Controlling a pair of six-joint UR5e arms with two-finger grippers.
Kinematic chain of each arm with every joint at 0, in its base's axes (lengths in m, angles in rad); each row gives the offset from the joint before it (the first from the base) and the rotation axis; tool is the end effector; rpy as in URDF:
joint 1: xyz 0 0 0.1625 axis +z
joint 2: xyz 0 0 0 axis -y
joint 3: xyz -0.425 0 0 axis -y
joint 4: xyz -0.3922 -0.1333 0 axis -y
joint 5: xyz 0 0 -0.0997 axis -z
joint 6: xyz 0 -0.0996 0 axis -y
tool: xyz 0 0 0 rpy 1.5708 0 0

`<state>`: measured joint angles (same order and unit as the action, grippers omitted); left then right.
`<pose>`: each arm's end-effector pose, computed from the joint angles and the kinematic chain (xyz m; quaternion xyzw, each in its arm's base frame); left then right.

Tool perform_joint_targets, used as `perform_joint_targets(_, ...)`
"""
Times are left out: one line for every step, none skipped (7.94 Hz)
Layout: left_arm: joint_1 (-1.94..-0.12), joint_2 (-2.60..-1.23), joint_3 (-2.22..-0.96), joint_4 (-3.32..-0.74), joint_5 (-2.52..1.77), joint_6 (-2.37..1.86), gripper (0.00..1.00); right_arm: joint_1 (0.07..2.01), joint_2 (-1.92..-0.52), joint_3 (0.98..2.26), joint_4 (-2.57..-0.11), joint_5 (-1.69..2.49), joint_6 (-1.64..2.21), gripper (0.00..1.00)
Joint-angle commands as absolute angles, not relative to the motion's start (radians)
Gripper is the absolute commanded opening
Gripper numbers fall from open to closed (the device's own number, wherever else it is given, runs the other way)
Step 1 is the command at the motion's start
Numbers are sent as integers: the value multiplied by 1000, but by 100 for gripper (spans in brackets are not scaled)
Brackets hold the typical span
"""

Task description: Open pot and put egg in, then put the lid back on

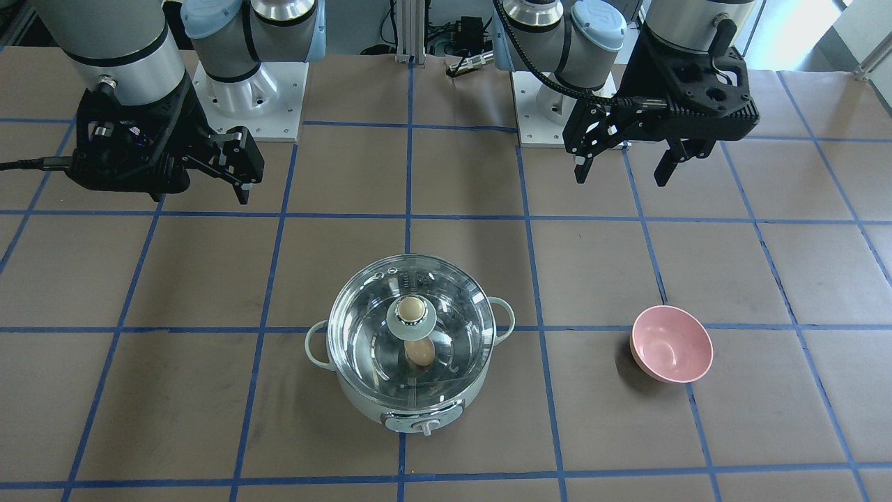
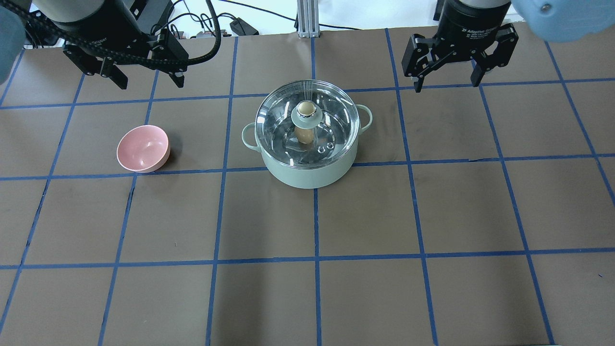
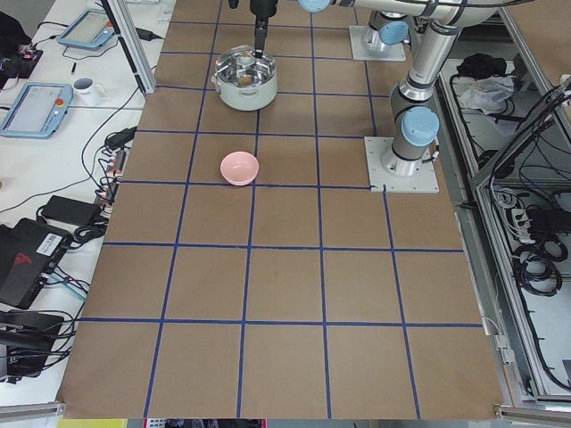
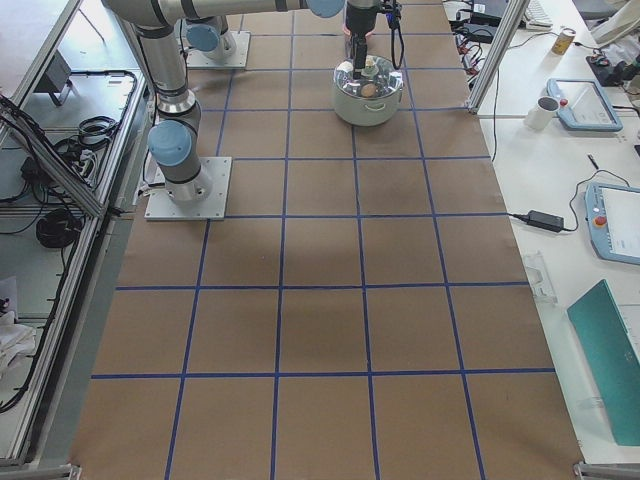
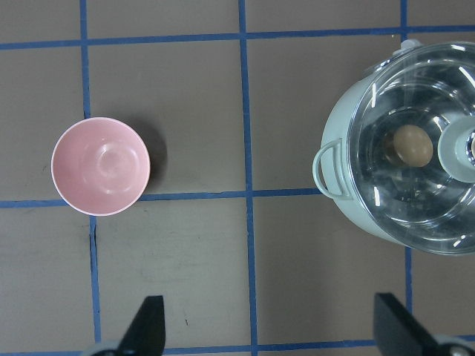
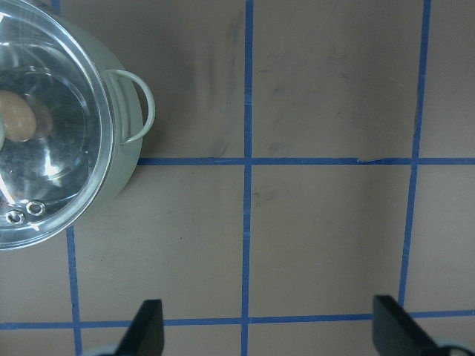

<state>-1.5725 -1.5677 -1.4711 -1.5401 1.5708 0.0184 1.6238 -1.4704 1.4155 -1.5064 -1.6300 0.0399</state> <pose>-0.1342 -0.5007 0.5423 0.0100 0.9977 -0.0667 0.0006 0.1555 -0.5255 0.5065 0.0067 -0.9995 -0.0034 0.0298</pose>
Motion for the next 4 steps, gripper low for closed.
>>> perform_joint_targets(-1572,-1568,-1471,-1540,1571,18,100,1623,-1471,1420,-1503,-1631,35,100)
perform_joint_targets(-1572,-1566,-1471,-1540,1571,18,100,1624,-1471,1422,-1505,-1628,34,100)
perform_joint_targets(-1572,-1566,-1471,-1540,1571,18,100,1624,-1471,1424,-1508,-1628,34,100)
perform_joint_targets(-1572,-1566,-1471,-1540,1572,18,100,1624,-1470,1424,-1508,-1634,31,100)
